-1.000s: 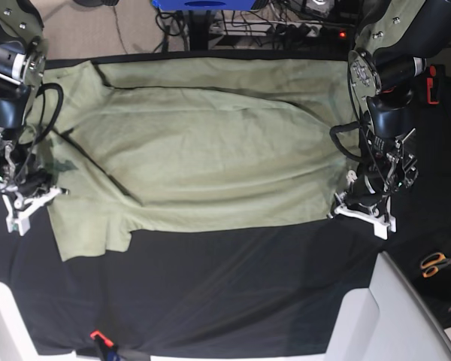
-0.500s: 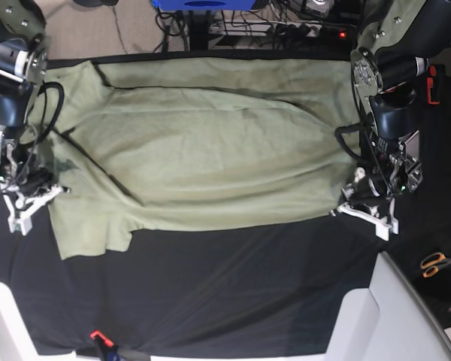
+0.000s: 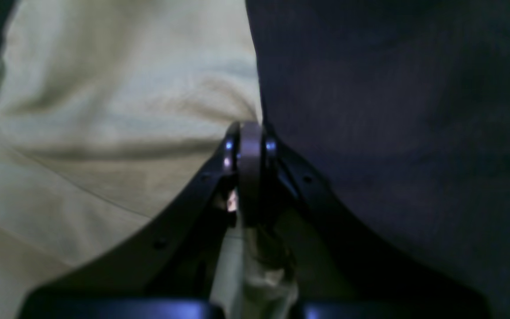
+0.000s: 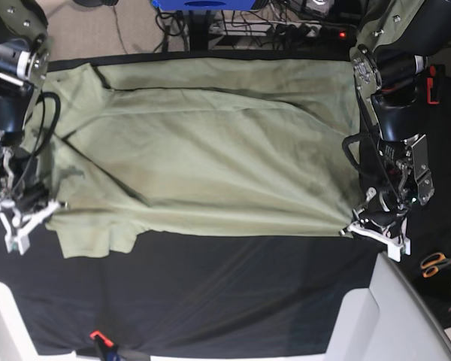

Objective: Fold the T-shirt properly
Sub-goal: 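Hold the green shirt's edge with both grippers and lift it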

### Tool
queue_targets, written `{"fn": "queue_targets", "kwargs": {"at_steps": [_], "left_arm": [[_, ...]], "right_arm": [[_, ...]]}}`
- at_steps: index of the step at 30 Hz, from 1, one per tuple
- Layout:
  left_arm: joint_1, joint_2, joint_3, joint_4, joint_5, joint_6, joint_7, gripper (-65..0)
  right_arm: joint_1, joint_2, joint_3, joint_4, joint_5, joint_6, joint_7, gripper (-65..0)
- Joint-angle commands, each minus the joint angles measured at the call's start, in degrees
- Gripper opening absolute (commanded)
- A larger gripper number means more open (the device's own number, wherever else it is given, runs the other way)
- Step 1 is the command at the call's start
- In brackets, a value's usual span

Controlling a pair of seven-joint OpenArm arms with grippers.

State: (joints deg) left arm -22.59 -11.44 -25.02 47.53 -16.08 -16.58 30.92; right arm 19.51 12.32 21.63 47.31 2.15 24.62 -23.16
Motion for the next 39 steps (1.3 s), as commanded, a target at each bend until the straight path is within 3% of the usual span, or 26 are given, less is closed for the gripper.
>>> {"fn": "queue_targets", "kwargs": {"at_steps": [1, 7, 10, 16, 21, 25, 33, 39], "left_arm": [[-1.5, -0.8, -0.1, 1.7, -0.7, -0.3, -1.2, -65.0], [-1.4, -0.8, 0.0, 2.2, -0.7, -0.3, -1.2, -65.0], [-1.4, -0.8, 0.0, 3.3, -0.7, -0.3, -1.2, -65.0], [-1.4, 0.0, 0.0, 6.8, -0.7, -0.3, 2.5, -65.0], [-0.2, 0.1, 0.0, 11.4, -0.7, -0.3, 3.8, -65.0], [-0.2, 0.1, 0.0, 12.0, -0.7, -0.3, 4.5, -65.0], [1.0, 0.1, 0.0, 11.7, -0.2, -0.3, 4.2, -65.0], [1.1, 0.0, 0.0, 11.6, -0.1, -0.3, 4.0, -65.0]], "right_arm": [[2.3, 0.9, 0.0, 1.3, 0.5, 0.2, 1.7, -64.8], [4.5, 0.9, -0.1, 1.3, 0.4, 0.2, 1.8, -64.8], [4.7, 1.1, -1.2, 1.1, 0.4, 0.2, 4.3, -64.8], [4.6, 2.9, -13.9, -0.7, 0.4, 0.1, 11.2, -64.8], [7.0, 2.9, -14.5, -5.9, 0.4, 0.1, 14.4, -64.8], [8.0, 3.6, -14.6, -9.4, 0.4, 0.1, 20.7, -64.8], [10.7, 4.4, -14.7, -14.9, 0.4, 0.1, 28.1, -64.8], [11.6, 4.9, -21.6, -15.1, 0.4, 0.1, 28.9, -64.8]]}}
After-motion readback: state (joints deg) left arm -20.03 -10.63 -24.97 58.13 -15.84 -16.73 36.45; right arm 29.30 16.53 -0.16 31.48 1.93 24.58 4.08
